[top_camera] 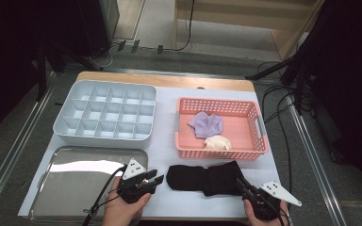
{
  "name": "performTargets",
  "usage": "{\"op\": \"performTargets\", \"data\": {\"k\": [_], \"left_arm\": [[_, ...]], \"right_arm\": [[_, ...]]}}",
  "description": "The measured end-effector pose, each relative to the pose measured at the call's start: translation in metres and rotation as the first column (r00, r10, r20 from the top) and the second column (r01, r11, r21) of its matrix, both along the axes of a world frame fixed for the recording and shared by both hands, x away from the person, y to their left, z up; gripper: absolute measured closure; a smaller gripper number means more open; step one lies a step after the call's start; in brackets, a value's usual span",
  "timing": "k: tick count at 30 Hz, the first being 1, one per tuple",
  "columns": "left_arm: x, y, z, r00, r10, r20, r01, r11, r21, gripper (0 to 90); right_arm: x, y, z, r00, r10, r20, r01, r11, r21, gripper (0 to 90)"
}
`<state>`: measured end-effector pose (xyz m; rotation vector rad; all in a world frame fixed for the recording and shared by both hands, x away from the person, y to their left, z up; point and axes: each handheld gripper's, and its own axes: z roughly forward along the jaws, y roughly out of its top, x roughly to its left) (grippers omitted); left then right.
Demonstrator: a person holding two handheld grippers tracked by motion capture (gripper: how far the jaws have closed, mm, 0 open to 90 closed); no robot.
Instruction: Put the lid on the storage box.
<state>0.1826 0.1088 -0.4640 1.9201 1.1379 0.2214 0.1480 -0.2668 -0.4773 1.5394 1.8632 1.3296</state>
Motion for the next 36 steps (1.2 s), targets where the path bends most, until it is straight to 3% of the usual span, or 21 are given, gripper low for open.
{"op": "performTargets", "data": {"k": [2, 4, 7, 10, 13, 15, 17, 21, 25, 27, 32, 36], "left_arm": [[-0.001, -0.002, 0.000, 1.0000, -0.010, -0.002, 0.010, 0.9999, -0.008, 65.0], [-0.003, -0.004, 0.001, 0.9999, -0.013, 0.002, 0.013, 0.9998, -0.015, 64.8], [-0.004, -0.006, 0.002, 0.9996, -0.027, 0.007, 0.027, 0.9992, -0.029, 64.5], [-0.004, -0.004, 0.003, 0.9997, -0.025, 0.005, 0.025, 0.9988, -0.042, 64.3], [-0.004, -0.002, 0.003, 0.9998, -0.018, 0.007, 0.019, 0.9983, -0.054, 64.1], [-0.003, -0.001, 0.004, 0.9998, -0.017, 0.003, 0.017, 0.9983, -0.055, 64.1], [-0.003, -0.001, 0.003, 0.9998, -0.020, 0.002, 0.020, 0.9983, -0.055, 63.9], [-0.004, -0.005, 0.001, 0.9996, -0.028, -0.003, 0.028, 0.9982, -0.053, 63.8], [-0.005, -0.009, 0.001, 0.9994, -0.033, -0.007, 0.033, 0.9982, -0.050, 63.9], [-0.005, -0.010, 0.001, 0.9993, -0.037, -0.007, 0.037, 0.9981, -0.050, 63.9], [-0.005, -0.008, 0.001, 0.9995, -0.030, -0.003, 0.030, 0.9985, -0.045, 63.9], [-0.005, -0.003, 0.002, 0.9999, -0.015, 0.002, 0.015, 0.9985, -0.053, 64.1]], "right_arm": [[-0.002, 0.014, 0.004, 0.9991, 0.039, 0.016, -0.040, 0.9990, 0.019, 81.4], [-0.005, 0.035, 0.009, 0.9953, 0.090, 0.034, -0.091, 0.9959, 0.006, 81.2], [-0.010, 0.069, 0.015, 0.9827, 0.172, 0.068, -0.171, 0.9850, -0.023, 81.3], [-0.013, 0.097, 0.017, 0.9585, 0.272, 0.085, -0.270, 0.9622, -0.036, 77.3], [-0.014, 0.109, 0.013, 0.9257, 0.366, 0.097, -0.365, 0.9307, -0.025, 62.5], [-0.016, 0.106, 0.015, 0.9284, 0.352, 0.118, -0.351, 0.9358, -0.031, 57.3], [-0.015, 0.095, 0.017, 0.9362, 0.323, 0.139, -0.327, 0.9449, 0.010, 56.8], [-0.014, 0.068, 0.017, 0.9699, 0.209, 0.126, -0.212, 0.9773, 0.011, 58.6], [-0.016, 0.062, 0.009, 0.9773, 0.198, 0.075, -0.199, 0.9800, 0.000, 60.6], [-0.017, 0.068, 0.006, 0.9744, 0.218, 0.056, -0.218, 0.9760, -0.006, 60.4], [-0.021, 0.087, 0.005, 0.9664, 0.251, 0.057, -0.249, 0.9678, -0.040, 57.2], [-0.025, 0.102, 0.004, 0.9479, 0.313, 0.059, -0.311, 0.9494, -0.046, 58.8]]}}
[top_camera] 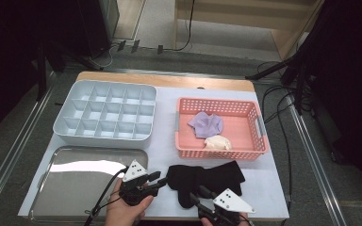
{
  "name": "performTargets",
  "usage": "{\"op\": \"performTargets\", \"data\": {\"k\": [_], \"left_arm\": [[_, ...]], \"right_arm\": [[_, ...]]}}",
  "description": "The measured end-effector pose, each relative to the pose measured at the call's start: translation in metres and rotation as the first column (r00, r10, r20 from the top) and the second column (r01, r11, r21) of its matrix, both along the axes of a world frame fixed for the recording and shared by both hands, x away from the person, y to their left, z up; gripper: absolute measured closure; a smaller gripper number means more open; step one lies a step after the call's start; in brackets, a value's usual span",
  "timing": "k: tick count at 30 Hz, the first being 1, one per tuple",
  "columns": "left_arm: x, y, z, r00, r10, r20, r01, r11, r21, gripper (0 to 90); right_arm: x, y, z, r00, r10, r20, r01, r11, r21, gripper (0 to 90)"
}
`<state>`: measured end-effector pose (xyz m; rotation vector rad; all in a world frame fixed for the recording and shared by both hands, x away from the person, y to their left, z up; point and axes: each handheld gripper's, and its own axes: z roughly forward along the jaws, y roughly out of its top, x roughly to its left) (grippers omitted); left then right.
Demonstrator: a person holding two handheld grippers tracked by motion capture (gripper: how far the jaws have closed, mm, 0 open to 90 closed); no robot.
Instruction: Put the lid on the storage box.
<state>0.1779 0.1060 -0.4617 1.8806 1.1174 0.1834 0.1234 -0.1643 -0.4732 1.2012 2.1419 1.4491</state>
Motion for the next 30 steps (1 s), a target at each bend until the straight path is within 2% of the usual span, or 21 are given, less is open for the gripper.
{"op": "performTargets", "data": {"k": [5, 10, 12, 13, 16, 17, 19, 21, 25, 30], "left_arm": [[0.000, 0.002, 0.001, 1.0000, 0.000, -0.001, 0.000, 1.0000, 0.000, 64.1], [0.000, 0.001, 0.001, 1.0000, 0.000, -0.002, 0.000, 1.0000, 0.007, 64.1], [0.000, 0.002, 0.000, 1.0000, 0.001, -0.002, -0.001, 1.0000, 0.003, 64.1], [0.000, 0.002, 0.000, 1.0000, 0.002, -0.002, -0.002, 1.0000, 0.003, 64.1], [0.000, 0.003, 0.000, 1.0000, 0.003, 0.000, -0.003, 1.0000, 0.004, 64.2], [0.000, 0.003, 0.001, 1.0000, 0.004, 0.001, -0.004, 1.0000, 0.002, 64.2], [0.000, 0.003, 0.001, 1.0000, 0.009, 0.001, -0.009, 0.9999, -0.005, 64.3], [0.001, 0.004, 0.002, 0.9999, 0.013, 0.004, -0.013, 0.9999, -0.004, 64.4], [0.002, 0.006, 0.002, 0.9998, 0.019, 0.003, -0.019, 0.9998, -0.009, 64.7], [0.003, 0.009, 0.001, 0.9997, 0.025, 0.003, -0.025, 0.9997, -0.006, 64.8]], "right_arm": [[-0.001, 0.022, -0.009, 0.9965, 0.075, -0.036, -0.077, 0.9965, -0.035, 61.1], [-0.002, 0.036, -0.019, 0.9906, 0.113, -0.077, -0.119, 0.9899, -0.077, 60.2], [-0.003, 0.041, -0.023, 0.9899, 0.120, -0.075, -0.128, 0.9861, -0.106, 61.2], [-0.004, 0.043, -0.024, 0.9920, 0.109, -0.063, -0.116, 0.9862, -0.118, 63.9], [-0.005, 0.045, -0.024, 0.9969, 0.069, -0.037, -0.074, 0.9839, -0.162, 80.9], [-0.004, 0.044, -0.024, 0.9975, 0.057, -0.042, -0.063, 0.9856, -0.157, 85.7], [0.000, 0.042, -0.024, 0.9960, 0.059, -0.067, -0.067, 0.9891, -0.131, 87.5], [0.002, 0.042, -0.022, 0.9954, 0.063, -0.073, -0.072, 0.9891, -0.129, 88.0], [0.005, 0.054, -0.017, 0.9962, 0.077, -0.041, -0.081, 0.9896, -0.119, 88.0], [0.011, 0.072, -0.011, 0.9946, 0.100, -0.027, -0.102, 0.9928, -0.062, 86.1]]}}
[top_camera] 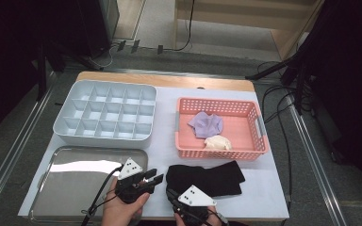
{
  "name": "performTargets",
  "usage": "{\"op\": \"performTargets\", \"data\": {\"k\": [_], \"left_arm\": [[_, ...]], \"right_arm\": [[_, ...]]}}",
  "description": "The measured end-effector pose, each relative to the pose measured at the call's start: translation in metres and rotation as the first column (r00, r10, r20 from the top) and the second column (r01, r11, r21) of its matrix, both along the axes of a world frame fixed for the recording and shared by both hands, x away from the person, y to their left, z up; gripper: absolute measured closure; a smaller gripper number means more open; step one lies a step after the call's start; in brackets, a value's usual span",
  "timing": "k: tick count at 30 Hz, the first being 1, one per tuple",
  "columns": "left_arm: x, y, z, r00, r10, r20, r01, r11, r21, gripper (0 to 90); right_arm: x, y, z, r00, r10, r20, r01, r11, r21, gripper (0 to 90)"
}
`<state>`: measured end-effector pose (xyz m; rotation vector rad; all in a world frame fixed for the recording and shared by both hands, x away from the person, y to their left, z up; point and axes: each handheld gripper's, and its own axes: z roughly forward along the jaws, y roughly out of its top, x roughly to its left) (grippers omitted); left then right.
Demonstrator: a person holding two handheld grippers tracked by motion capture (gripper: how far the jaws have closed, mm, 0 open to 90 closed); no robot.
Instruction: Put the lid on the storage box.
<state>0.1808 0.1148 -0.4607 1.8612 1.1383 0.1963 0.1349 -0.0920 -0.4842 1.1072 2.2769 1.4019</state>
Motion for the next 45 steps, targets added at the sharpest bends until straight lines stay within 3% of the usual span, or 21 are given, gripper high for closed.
{"op": "performTargets", "data": {"k": [3, 5, 9, 12, 15, 21, 27, 30, 37, 42, 45], "left_arm": [[-0.002, -0.001, -0.002, 1.0000, -0.003, -0.001, 0.003, 1.0000, 0.005, 64.3], [-0.003, -0.003, -0.003, 1.0000, -0.005, -0.003, 0.005, 1.0000, 0.007, 64.0], [-0.004, -0.004, -0.002, 1.0000, -0.005, 0.002, 0.005, 1.0000, 0.002, 63.1], [-0.005, -0.005, -0.001, 0.9999, -0.009, 0.010, 0.009, 1.0000, 0.005, 62.0], [-0.006, -0.007, -0.002, 0.9998, -0.014, 0.011, 0.014, 0.9999, 0.001, 61.3], [-0.008, -0.012, -0.003, 0.9995, -0.029, 0.014, 0.029, 0.9996, -0.004, 61.1], [-0.009, -0.014, -0.004, 0.9996, -0.029, 0.008, 0.029, 0.9996, -0.006, 61.4], [-0.009, -0.017, -0.005, 0.9996, -0.029, 0.003, 0.029, 0.9996, -0.002, 61.3], [-0.011, -0.019, -0.006, 0.9994, -0.035, -0.001, 0.035, 0.9994, 0.001, 61.2], [-0.012, -0.020, -0.005, 0.9992, -0.039, 0.000, 0.039, 0.9992, -0.003, 60.3], [-0.013, -0.021, -0.005, 0.9990, -0.044, -0.002, 0.044, 0.9990, -0.002, 60.1]], "right_arm": [[0.001, -0.002, 0.003, 0.9999, 0.011, 0.004, -0.011, 0.9992, 0.037, 74.7], [0.001, -0.009, 0.006, 0.9999, -0.001, 0.013, 0.001, 0.9987, 0.050, 71.8], [0.002, -0.033, 0.017, 0.9982, -0.051, 0.032, 0.047, 0.9932, 0.107, 69.6], [0.000, -0.054, 0.023, 0.9934, -0.095, 0.065, 0.088, 0.9908, 0.103, 69.0], [0.000, -0.080, 0.024, 0.9869, -0.151, 0.057, 0.144, 0.9842, 0.103, 68.8], [0.002, -0.123, 0.012, 0.9671, -0.254, 0.007, 0.253, 0.9652, 0.066, 67.9], [0.005, -0.148, 0.004, 0.9375, -0.347, -0.028, 0.347, 0.9376, 0.012, 67.9], [0.009, -0.158, 0.002, 0.9258, -0.370, -0.080, 0.371, 0.9285, 0.006, 70.8], [0.010, -0.166, -0.004, 0.8957, -0.435, -0.090, 0.435, 0.9000, -0.023, 65.0], [0.006, -0.161, -0.008, 0.8921, -0.445, -0.080, 0.442, 0.8956, -0.049, 61.3], [0.006, -0.163, -0.007, 0.8843, -0.460, -0.080, 0.458, 0.8879, -0.048, 60.9]]}}
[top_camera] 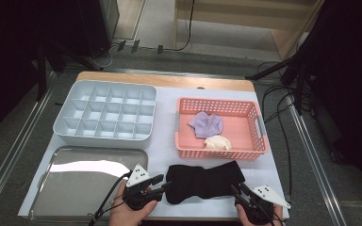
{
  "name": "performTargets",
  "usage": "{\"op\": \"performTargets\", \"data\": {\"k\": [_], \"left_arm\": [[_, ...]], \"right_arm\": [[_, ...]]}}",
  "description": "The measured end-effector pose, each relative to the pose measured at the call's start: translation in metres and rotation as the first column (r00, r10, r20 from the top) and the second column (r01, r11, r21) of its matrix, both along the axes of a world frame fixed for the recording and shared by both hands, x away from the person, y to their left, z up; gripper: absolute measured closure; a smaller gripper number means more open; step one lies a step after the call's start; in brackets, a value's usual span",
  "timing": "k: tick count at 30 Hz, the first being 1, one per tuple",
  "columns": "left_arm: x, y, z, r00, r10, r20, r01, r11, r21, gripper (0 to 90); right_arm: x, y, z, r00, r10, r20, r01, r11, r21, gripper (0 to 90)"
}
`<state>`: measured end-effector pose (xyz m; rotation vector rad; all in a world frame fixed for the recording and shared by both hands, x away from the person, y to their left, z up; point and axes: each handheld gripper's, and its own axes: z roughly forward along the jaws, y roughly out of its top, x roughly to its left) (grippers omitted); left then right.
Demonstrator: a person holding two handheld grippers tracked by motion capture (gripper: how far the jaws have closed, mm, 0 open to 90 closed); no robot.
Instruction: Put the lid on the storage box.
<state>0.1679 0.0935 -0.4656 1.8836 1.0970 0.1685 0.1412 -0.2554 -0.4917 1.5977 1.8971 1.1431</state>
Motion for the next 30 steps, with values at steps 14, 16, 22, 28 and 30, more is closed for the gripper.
{"op": "performTargets", "data": {"k": [14, 16, 22, 28, 30], "left_arm": [[-0.003, -0.014, -0.006, 0.9995, -0.020, -0.024, 0.021, 0.9976, 0.065, 63.3], [-0.003, -0.014, -0.007, 0.9992, -0.012, -0.038, 0.015, 0.9967, 0.080, 63.9], [-0.002, -0.016, -0.009, 0.9964, -0.032, -0.079, 0.043, 0.9894, 0.139, 69.2], [0.001, -0.011, -0.007, 0.9893, -0.085, -0.118, 0.101, 0.9865, 0.129, 89.9], [0.003, -0.006, -0.002, 0.9892, -0.089, -0.116, 0.101, 0.9895, 0.104, 90.0]], "right_arm": [[0.003, 0.001, -0.005, 0.9997, 0.012, -0.021, -0.012, 0.9999, 0.000, 63.4], [0.003, 0.001, -0.005, 0.9997, 0.011, -0.023, -0.011, 0.9999, -0.001, 69.1], [0.002, -0.005, -0.003, 0.9997, 0.009, -0.024, -0.008, 0.9998, 0.020, 84.7], [0.000, -0.007, 0.003, 0.9998, 0.018, 0.007, -0.018, 0.9997, 0.017, 87.0], [-0.003, -0.010, 0.008, 0.9996, 0.011, 0.024, -0.012, 0.9994, 0.033, 87.1]]}}
